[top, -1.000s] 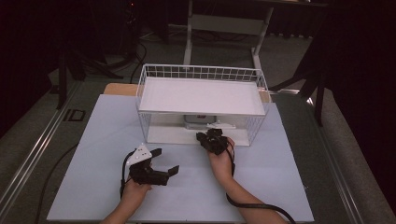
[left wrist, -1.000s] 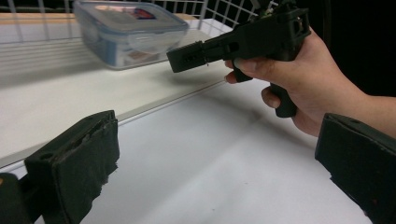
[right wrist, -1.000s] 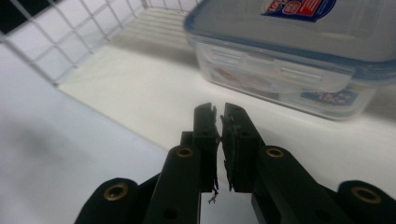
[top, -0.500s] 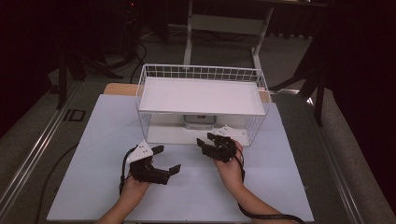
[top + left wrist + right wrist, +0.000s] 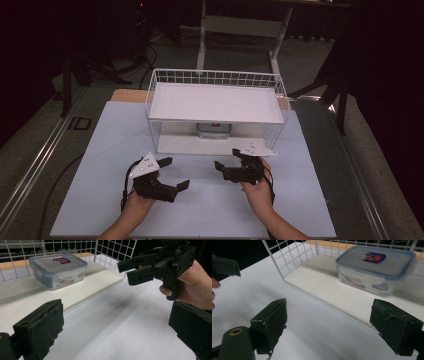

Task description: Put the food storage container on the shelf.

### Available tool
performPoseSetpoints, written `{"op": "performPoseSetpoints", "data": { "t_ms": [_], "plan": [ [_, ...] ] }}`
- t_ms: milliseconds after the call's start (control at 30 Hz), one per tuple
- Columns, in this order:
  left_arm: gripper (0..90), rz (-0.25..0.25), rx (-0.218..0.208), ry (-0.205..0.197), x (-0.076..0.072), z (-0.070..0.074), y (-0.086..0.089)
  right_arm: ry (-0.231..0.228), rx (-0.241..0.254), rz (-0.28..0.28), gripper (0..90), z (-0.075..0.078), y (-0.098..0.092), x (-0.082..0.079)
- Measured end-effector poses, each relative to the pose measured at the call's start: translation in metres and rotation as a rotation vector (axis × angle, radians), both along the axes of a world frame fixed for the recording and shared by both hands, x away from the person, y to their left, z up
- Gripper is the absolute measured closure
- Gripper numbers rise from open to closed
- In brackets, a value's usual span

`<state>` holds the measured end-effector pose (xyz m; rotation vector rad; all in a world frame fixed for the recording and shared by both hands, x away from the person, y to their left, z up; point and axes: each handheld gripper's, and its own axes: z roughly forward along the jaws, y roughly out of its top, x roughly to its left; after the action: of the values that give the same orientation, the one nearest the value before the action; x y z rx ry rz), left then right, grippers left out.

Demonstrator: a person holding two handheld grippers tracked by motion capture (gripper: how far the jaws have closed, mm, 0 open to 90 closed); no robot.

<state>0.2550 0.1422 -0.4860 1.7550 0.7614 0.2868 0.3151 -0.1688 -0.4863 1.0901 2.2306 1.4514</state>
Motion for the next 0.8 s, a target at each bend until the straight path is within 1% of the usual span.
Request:
{"op": "performPoseSetpoints", "data": {
  "t_ms": [33,67,200,267,300,333,400,467,500,533,567,600,667,800],
  "plan": [
    [0.9,-0.001,0.005,0.002,-0.001,0.001,0.001,0.009,0.009,0.007,14.5,0.0,-0.003,-0.001],
    [0.9,0.0,0.002,0.003,-0.002,0.001,0.001,0.009,0.009,0.007,14.7,0.0,-0.006,-0.003],
    [0.9,-0.004,-0.003,-0.002,-0.007,0.002,0.006,-0.005,0.001,0.002,14.6,0.002,-0.018,-0.01],
    [0.9,0.002,-0.007,0.001,-0.01,0.001,0.01,0.001,0.019,0.008,14.6,0.004,-0.024,-0.013],
    [0.9,0.002,-0.007,0.001,-0.01,0.001,0.01,0.001,0.019,0.008,14.6,0.004,-0.024,-0.013],
    [0.9,0.008,-0.017,0.001,-0.012,0.001,0.014,0.001,0.021,0.008,14.6,0.004,-0.026,-0.015],
    [0.9,0.012,-0.014,0.002,-0.014,0.0,0.018,-0.005,0.008,0.025,14.6,0.005,-0.03,-0.02],
    [0.9,0.014,-0.019,0.002,-0.016,0.0,0.022,-0.025,-0.012,0.037,14.6,0.006,-0.032,-0.025],
    [0.9,0.014,-0.019,0.002,-0.016,0.0,0.022,-0.025,-0.012,0.037,14.6,0.006,-0.032,-0.025],
    [0.9,0.014,-0.022,0.001,-0.019,0.0,0.028,-0.032,-0.005,0.051,14.6,0.007,-0.034,-0.027],
    [0.9,0.018,-0.023,0.0,-0.02,-0.001,0.029,-0.036,-0.013,0.068,14.6,0.008,-0.039,-0.033],
    [0.9,0.019,-0.023,0.004,-0.021,-0.001,0.031,-0.036,-0.003,0.07,14.6,0.009,-0.042,-0.035],
    [0.9,0.021,-0.022,0.003,-0.024,-0.001,0.034,-0.037,0.0,0.067,14.7,0.01,-0.047,-0.041],
    [0.9,0.02,-0.013,0.01,-0.028,-0.003,0.039,-0.061,-0.027,0.082,14.7,0.011,-0.054,-0.05]
  ]
}}
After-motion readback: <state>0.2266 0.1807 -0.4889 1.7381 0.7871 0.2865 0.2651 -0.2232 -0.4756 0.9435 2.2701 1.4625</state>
